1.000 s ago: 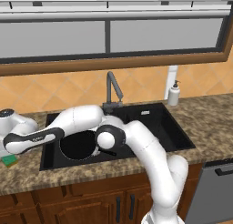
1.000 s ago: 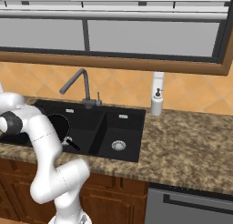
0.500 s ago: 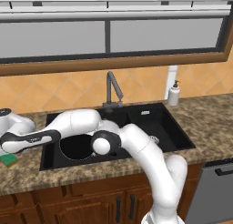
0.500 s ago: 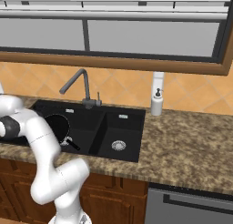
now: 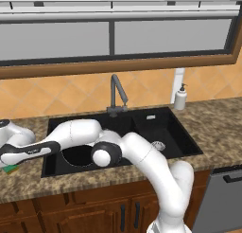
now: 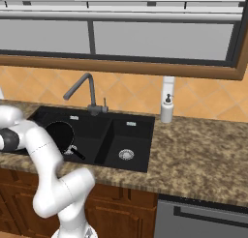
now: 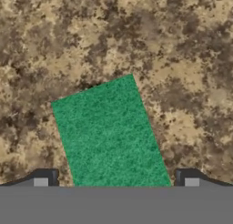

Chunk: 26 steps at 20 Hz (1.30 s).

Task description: Pick the pan and sponge and place them into the sink. Then turn on the water.

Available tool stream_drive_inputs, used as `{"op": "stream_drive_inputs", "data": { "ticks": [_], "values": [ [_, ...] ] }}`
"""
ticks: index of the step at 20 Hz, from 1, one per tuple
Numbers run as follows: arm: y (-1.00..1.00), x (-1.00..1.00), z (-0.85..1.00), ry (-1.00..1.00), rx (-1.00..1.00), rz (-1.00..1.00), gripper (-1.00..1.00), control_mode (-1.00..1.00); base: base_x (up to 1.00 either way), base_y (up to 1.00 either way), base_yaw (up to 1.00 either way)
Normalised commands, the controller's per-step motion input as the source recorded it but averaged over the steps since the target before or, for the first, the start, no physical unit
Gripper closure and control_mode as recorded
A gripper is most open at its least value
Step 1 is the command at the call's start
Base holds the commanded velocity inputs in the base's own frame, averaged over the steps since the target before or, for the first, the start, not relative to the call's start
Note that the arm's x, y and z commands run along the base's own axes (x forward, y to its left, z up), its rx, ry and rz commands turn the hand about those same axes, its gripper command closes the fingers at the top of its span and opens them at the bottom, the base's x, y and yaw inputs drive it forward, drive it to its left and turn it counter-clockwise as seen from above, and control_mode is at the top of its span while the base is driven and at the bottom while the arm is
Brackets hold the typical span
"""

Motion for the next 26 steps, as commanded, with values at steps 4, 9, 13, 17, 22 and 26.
{"op": "stream_drive_inputs", "data": {
  "ticks": [4,9,13,17,22,26],
  "values": [
    [0.00,0.00,-0.20,0.00,-0.01,0.00,-1.00,-1.00,0.00,0.00,0.00],
    [0.00,0.00,-0.10,0.00,-0.01,0.00,1.00,-1.00,0.00,0.00,0.00],
    [-0.33,-0.02,0.00,0.00,-0.01,-0.04,1.00,-1.00,0.00,0.00,0.00],
    [-0.61,-0.08,0.16,0.00,0.00,-0.07,1.00,-1.00,0.00,0.00,0.00],
    [-0.79,-0.22,0.34,0.01,0.00,-0.06,1.00,-1.00,0.00,0.00,0.00],
    [-0.96,-0.30,0.20,0.02,0.00,-0.09,1.00,-1.00,0.00,0.00,0.00]
  ]
}}
